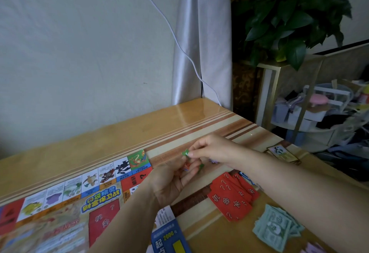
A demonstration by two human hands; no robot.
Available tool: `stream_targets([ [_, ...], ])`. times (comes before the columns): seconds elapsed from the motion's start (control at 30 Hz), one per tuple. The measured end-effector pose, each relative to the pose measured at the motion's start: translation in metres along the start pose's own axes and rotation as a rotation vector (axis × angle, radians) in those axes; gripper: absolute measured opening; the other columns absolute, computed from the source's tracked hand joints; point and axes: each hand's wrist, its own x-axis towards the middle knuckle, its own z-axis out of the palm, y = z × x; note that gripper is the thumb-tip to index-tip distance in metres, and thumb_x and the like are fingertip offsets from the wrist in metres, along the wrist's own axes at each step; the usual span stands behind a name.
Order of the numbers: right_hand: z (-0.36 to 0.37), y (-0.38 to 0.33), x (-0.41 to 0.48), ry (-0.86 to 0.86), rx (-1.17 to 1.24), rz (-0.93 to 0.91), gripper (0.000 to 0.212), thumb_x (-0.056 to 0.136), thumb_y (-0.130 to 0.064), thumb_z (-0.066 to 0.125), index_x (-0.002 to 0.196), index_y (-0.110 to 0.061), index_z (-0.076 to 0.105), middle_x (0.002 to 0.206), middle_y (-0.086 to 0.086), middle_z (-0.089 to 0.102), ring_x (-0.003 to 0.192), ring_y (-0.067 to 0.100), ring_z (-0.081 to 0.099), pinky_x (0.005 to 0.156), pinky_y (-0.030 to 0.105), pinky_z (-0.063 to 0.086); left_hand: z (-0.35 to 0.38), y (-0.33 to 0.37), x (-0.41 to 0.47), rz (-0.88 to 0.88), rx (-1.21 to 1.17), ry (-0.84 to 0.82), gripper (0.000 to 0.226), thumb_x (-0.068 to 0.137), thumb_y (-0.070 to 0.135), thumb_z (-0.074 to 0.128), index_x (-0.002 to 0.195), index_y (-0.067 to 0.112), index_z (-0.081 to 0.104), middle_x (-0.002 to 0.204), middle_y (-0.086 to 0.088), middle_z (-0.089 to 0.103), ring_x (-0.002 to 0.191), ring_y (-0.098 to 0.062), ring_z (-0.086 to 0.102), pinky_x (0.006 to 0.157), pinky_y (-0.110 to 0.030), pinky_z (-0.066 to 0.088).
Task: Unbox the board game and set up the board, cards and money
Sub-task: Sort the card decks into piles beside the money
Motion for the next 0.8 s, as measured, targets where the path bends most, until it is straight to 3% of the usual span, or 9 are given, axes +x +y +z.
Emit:
stream_targets([
  [0.1, -0.003, 0.003, 0.005, 0.091, 0.067, 0.101, 0.020, 0.083, -0.030, 0.071, 0.098, -0.018, 0.072, 0.100, -0.004, 0.069, 0.097, 0.011, 0.060, 0.082, 0.024, 0.046, -0.007, 0.005, -0.004, -0.006, -0.060, 0.036, 0.023, 0.095, 0.001, 0.045, 0.109, -0.010, 0.060, 0.098, -0.027, 0.067, 0.085, -0.030, 0.068, 0.073, -0.039, 0.056],
  [0.3, 0.009, 0.013, 0.003, -0.017, -0.301, 0.094, 0.023, 0.085, -0.033, 0.069, 0.101, -0.018, 0.074, 0.108, -0.001, 0.070, 0.102, 0.013, 0.060, 0.088, 0.028, 0.045, -0.018, 0.011, -0.006, 0.043, -0.079, 0.090, 0.036, 0.096, -0.010, 0.029, 0.126, -0.010, 0.049, 0.104, -0.028, 0.064, 0.096, -0.031, 0.063, 0.072, -0.037, 0.057],
  [0.4, 0.012, 0.016, 0.004, 0.089, -0.478, 0.038, 0.019, 0.085, -0.038, 0.068, 0.098, -0.026, 0.075, 0.108, -0.007, 0.071, 0.103, 0.013, 0.061, 0.094, 0.036, 0.047, -0.020, 0.009, -0.005, 0.048, -0.065, 0.082, 0.035, 0.097, -0.009, 0.032, 0.127, -0.009, 0.050, 0.097, -0.025, 0.067, 0.088, -0.028, 0.067, 0.070, -0.034, 0.059],
  [0.5, 0.002, 0.007, 0.001, 0.196, -0.319, -0.082, 0.017, 0.089, -0.029, 0.064, 0.102, -0.023, 0.074, 0.109, -0.010, 0.069, 0.102, 0.005, 0.061, 0.090, 0.022, 0.047, -0.017, 0.005, -0.005, 0.046, -0.016, 0.080, 0.030, 0.097, -0.007, 0.037, 0.120, -0.008, 0.055, 0.090, -0.020, 0.070, 0.079, -0.022, 0.069, 0.070, -0.031, 0.058],
  [0.57, -0.008, -0.004, -0.007, 0.129, -0.180, -0.117, 0.020, 0.091, -0.027, 0.061, 0.107, -0.022, 0.071, 0.109, -0.013, 0.068, 0.098, -0.004, 0.058, 0.080, 0.007, 0.040, -0.010, 0.001, -0.004, 0.042, 0.020, 0.079, 0.024, 0.096, -0.006, 0.040, 0.110, -0.008, 0.060, 0.085, -0.017, 0.071, 0.073, -0.019, 0.070, 0.067, -0.029, 0.058],
  [0.67, -0.019, -0.011, -0.018, -0.016, -0.174, -0.118, 0.018, 0.088, -0.032, 0.065, 0.103, -0.026, 0.073, 0.101, -0.020, 0.066, 0.095, -0.009, 0.056, 0.082, 0.011, 0.039, 0.002, -0.009, 0.000, 0.030, 0.063, 0.077, 0.021, 0.095, -0.006, 0.043, 0.101, -0.006, 0.063, 0.080, -0.015, 0.072, 0.067, -0.016, 0.071, 0.065, -0.027, 0.058],
  [0.8, -0.025, 0.001, -0.022, -0.028, -0.232, -0.126, 0.010, 0.082, -0.028, 0.073, 0.091, -0.027, 0.074, 0.079, -0.019, 0.065, 0.071, -0.014, 0.056, 0.073, 0.016, 0.041, 0.019, -0.020, 0.008, 0.004, 0.085, 0.091, 0.017, 0.093, -0.007, 0.048, 0.103, -0.008, 0.062, 0.079, -0.018, 0.072, 0.065, -0.017, 0.071, 0.061, -0.026, 0.059],
])
